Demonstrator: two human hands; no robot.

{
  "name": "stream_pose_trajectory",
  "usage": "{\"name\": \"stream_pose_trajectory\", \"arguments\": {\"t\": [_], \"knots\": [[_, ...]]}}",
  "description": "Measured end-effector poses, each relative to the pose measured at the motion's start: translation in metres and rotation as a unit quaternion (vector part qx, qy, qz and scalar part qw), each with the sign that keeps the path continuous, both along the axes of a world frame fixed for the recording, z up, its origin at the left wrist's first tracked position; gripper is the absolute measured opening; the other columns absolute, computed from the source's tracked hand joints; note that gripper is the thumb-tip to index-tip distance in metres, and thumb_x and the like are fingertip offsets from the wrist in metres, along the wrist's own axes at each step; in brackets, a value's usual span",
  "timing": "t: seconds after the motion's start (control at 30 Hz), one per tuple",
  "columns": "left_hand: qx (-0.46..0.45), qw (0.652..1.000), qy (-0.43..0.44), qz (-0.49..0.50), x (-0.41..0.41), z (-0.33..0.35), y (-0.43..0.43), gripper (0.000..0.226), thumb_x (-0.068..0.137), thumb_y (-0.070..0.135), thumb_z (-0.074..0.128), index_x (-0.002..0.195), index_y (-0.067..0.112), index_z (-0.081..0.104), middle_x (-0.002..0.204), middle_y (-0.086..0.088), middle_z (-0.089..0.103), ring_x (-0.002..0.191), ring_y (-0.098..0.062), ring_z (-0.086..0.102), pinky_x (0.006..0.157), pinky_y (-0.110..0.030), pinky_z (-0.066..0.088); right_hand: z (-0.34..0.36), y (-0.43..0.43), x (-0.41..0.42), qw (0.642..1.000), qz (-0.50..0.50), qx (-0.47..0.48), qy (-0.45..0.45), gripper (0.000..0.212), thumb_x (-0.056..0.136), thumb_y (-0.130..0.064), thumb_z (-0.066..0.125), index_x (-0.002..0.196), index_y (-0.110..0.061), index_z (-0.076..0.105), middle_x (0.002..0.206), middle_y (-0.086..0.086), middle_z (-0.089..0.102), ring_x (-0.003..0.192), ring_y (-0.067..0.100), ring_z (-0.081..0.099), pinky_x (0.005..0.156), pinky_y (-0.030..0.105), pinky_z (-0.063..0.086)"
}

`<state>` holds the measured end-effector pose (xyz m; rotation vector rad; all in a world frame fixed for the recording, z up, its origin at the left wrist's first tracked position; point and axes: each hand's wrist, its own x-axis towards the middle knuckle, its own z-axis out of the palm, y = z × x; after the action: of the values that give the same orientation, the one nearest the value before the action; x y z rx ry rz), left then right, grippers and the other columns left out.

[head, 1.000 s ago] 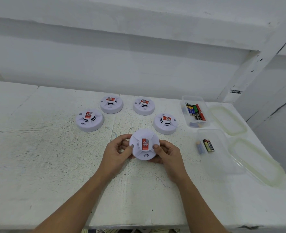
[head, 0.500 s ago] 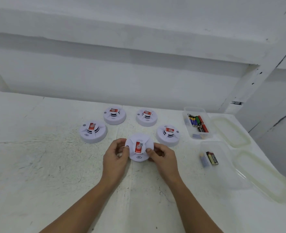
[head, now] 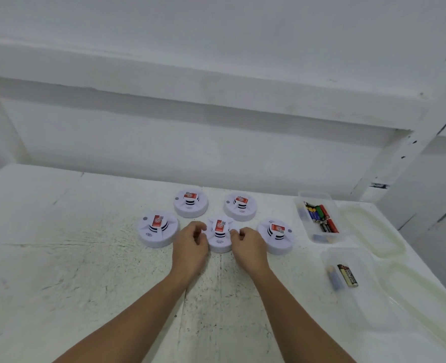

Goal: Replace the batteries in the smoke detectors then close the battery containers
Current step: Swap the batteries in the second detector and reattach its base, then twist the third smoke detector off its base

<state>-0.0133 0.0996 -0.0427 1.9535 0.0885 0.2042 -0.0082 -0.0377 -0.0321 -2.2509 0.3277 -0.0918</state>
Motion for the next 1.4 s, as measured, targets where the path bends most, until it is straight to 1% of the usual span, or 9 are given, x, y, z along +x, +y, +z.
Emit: {"name": "stream_pose_trajectory", "arguments": {"t": [0.13,0.3,0.53,0.77,0.93,1.03,1.17,1.27,1.4], "knots": [[0.019,0.999,0.023,-0.038,0.004,0.002,0.007,0.020,0.088,0.009,0.057,0.105,0.018,0.063,0.096,0.004,0.065,0.090,-0.009,0.060,0.071,-0.015,0.042,0.000,0.002,0.010,0.997,-0.006,-0.067,0.033,0.039,0.096,-0.025,0.042,0.059,-0.016,0.032,0.072,0.008,0.044,0.061,0.017,0.038,0.048,0.025,0.022],[0.022,0.996,0.037,-0.082,0.005,0.010,0.020,0.025,0.088,0.015,0.060,0.111,0.022,0.061,0.105,0.008,0.062,0.095,-0.008,0.058,0.073,-0.016,0.042,0.004,0.005,0.013,0.996,-0.023,-0.077,0.044,0.035,0.097,-0.024,0.040,0.064,-0.015,0.036,0.077,0.008,0.047,0.058,0.011,0.038,0.050,0.023,0.025],[0.031,0.998,-0.050,-0.035,0.003,0.026,0.052,0.027,0.087,0.011,0.060,0.112,0.019,0.060,0.102,0.006,0.062,0.082,-0.003,0.057,0.069,-0.010,0.042,0.032,0.031,0.009,0.984,-0.030,-0.170,-0.036,0.030,0.097,-0.022,0.042,0.122,-0.008,0.050,0.118,0.014,0.046,0.092,0.028,0.059,0.071,0.028,0.041],[0.093,0.989,-0.051,0.101,0.009,0.017,0.109,0.028,0.086,0.016,0.063,0.113,0.012,0.060,0.106,-0.007,0.053,0.095,-0.020,0.053,0.074,-0.023,0.039,0.039,0.095,0.018,0.990,0.063,-0.117,-0.053,0.018,0.094,-0.015,0.044,0.095,-0.004,0.058,0.095,0.009,0.061,0.076,0.022,0.058,0.063,0.032,0.044],[0.140,0.987,0.068,0.041,0.017,-0.001,0.130,0.035,0.089,0.018,0.053,0.124,0.010,0.053,0.112,-0.014,0.055,0.095,-0.023,0.051,0.076,-0.031,0.040,0.027,0.127,0.022,0.988,0.088,0.042,0.121,0.019,0.089,-0.017,0.047,0.072,-0.012,0.042,0.063,0.009,0.057,0.049,0.023,0.058,0.050,0.028,0.050],[0.122,0.990,0.070,0.019,0.019,-0.003,0.134,0.027,0.088,0.018,0.053,0.114,0.013,0.059,0.100,-0.008,0.062,0.087,-0.020,0.056,0.069,-0.027,0.040,0.023,0.138,0.024,0.978,0.065,0.124,0.153,0.005,0.086,-0.012,0.050,0.088,-0.008,0.051,0.083,0.013,0.060,0.062,0.023,0.059,0.055,0.028,0.055],[0.079,0.995,0.059,0.029,0.012,0.001,0.137,0.031,0.086,0.017,0.061,0.116,0.016,0.058,0.106,0.000,0.061,0.089,-0.016,0.059,0.067,-0.022,0.043,0.017,0.140,0.024,0.965,0.058,0.205,0.152,0.023,0.076,-0.007,0.050,0.099,-0.006,0.053,0.100,0.014,0.063,0.076,0.026,0.057,0.065,0.036,0.056],[0.010,0.998,0.040,0.041,0.001,0.008,0.136,0.037,0.084,0.009,0.064,0.118,0.020,0.054,0.106,0.004,0.058,0.085,-0.010,0.059,0.063,-0.016,0.040,0.020,0.137,0.016,0.938,0.042,0.315,0.140,0.025,0.082,-0.005,0.046,0.104,-0.014,0.051,0.108,0.017,0.064,0.077,0.026,0.059,0.059,0.032,0.051],[-0.076,0.994,0.020,0.070,-0.016,0.020,0.129,0.024,0.086,0.012,0.063,0.106,0.022,0.054,0.100,0.007,0.061,0.085,-0.004,0.059,0.063,-0.017,0.043,0.021,0.126,0.001,0.919,0.024,0.377,0.117,0.020,0.090,-0.014,0.055,0.109,-0.016,0.049,0.113,0.014,0.063,0.097,0.030,0.067,0.076,0.040,0.060]]}}
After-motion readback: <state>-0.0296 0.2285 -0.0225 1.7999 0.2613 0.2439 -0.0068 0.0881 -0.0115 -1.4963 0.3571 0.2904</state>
